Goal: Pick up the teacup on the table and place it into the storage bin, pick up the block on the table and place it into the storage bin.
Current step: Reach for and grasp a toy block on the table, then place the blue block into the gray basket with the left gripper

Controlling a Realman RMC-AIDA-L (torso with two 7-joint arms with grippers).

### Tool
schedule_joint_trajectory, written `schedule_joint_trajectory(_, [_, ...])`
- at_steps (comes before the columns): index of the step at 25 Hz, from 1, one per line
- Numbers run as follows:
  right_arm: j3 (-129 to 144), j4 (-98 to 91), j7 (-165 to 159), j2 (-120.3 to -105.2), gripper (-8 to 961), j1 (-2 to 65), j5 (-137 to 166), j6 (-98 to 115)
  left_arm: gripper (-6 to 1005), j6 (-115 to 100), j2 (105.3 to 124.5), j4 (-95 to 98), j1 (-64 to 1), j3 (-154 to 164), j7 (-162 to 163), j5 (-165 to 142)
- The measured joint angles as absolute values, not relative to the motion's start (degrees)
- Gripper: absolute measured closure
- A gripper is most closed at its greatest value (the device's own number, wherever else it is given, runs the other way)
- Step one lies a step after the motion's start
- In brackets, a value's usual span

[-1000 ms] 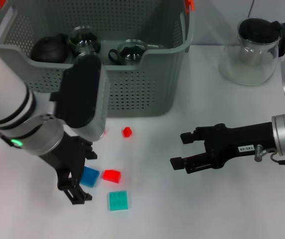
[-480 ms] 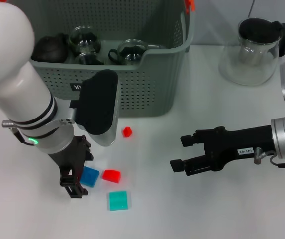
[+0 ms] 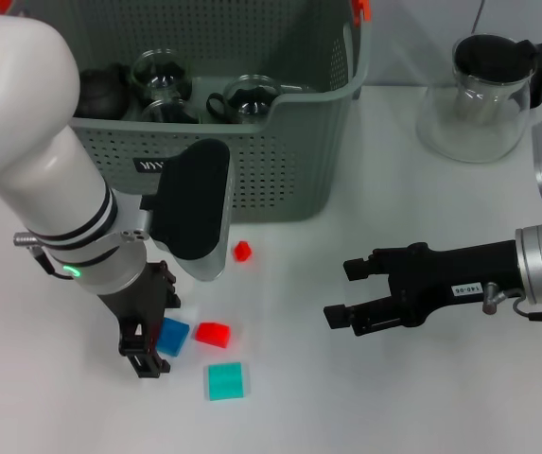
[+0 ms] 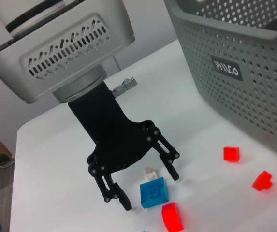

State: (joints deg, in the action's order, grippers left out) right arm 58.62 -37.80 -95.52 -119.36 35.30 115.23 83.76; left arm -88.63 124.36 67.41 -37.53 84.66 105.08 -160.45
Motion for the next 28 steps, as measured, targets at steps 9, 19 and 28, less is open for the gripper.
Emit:
schedule_joint_trajectory(9, [58.6, -37.8, -95.5, -119.26, 6, 34.9, 115.2, 83.8, 197, -88.1, 124.37, 66.2, -37.9, 84.6, 105.0, -160.1])
schedule_joint_trajectory(19, [58.6, -37.8, -95.4, -119.2, 6, 34.9, 115.1, 83.8, 527, -88.0, 124.28, 63.7, -39.1, 83.9, 104.9, -159.7])
schedule_joint_trajectory(28, [58.6, -37.8, -95.4, -119.17, 7, 34.8, 115.1, 83.8, 592, -102.6, 124.17, 74.0, -39.8, 67.2, 105.0, -146.8])
